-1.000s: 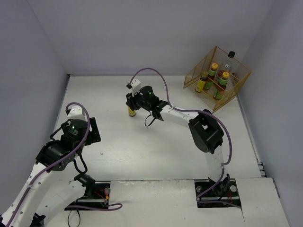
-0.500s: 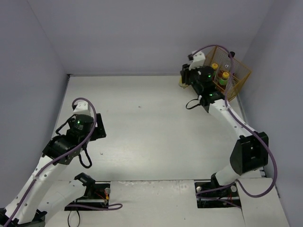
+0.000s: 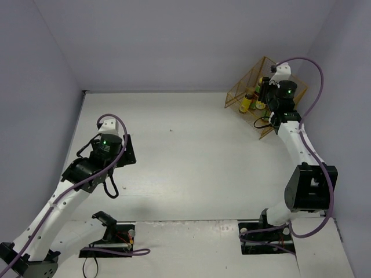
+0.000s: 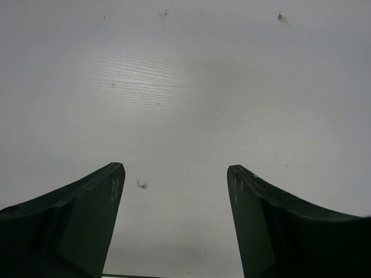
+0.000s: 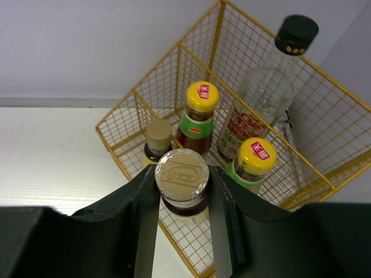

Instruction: Organize the condiment bottles

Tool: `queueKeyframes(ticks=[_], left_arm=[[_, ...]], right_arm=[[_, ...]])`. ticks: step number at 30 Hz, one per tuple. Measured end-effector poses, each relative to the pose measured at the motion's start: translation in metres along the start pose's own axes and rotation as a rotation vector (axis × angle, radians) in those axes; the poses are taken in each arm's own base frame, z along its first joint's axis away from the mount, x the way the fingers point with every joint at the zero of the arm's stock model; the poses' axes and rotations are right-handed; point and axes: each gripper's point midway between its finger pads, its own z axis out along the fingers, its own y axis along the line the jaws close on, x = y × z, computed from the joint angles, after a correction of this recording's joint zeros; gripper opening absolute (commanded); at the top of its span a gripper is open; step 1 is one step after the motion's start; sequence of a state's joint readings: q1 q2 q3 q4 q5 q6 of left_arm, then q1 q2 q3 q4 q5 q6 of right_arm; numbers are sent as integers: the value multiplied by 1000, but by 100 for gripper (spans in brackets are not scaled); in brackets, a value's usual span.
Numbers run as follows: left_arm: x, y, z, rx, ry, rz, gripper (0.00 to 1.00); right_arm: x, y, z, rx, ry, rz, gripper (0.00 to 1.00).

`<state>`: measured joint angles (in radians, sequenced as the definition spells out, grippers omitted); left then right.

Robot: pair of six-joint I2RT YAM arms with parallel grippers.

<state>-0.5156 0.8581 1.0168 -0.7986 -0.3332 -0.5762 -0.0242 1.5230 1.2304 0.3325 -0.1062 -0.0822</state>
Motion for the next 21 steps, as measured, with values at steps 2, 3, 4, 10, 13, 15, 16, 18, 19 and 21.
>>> queueKeyframes(ticks=[2,3,4,10,13,15,16,18,19,21], left_arm=[[0,-1,1,1,0,0,71],[-1,-1,2,1,0,0,71],[-1,-2,2,1,0,-1,71],[0,-4,6,-1,10,3,71],[0,-4,7,-1,11,4,71],[0,-4,7,-1,11,4,71],[0,-4,7,-1,10,4,71],[0,-4,7,-1,10,4,71],[0,-4,7,-1,10,4,71],[0,-4,7,-1,10,4,71]], right_arm=[[8,-9,3,14,15,6,0],[13,-12,5,18,24,9,0],[18,-14,7,19,34,11,0],[72,-12,15,3,132,38,0],[98,-9,18,-5,182,51,1],[108,-8,19,-5,197,54,7],[109,-8,20,-5,189,55,11],[108,-8,22,-4,182,61,23],[108,-8,23,-2,178,63,27],[108,-8,26,-1,169,69,35]])
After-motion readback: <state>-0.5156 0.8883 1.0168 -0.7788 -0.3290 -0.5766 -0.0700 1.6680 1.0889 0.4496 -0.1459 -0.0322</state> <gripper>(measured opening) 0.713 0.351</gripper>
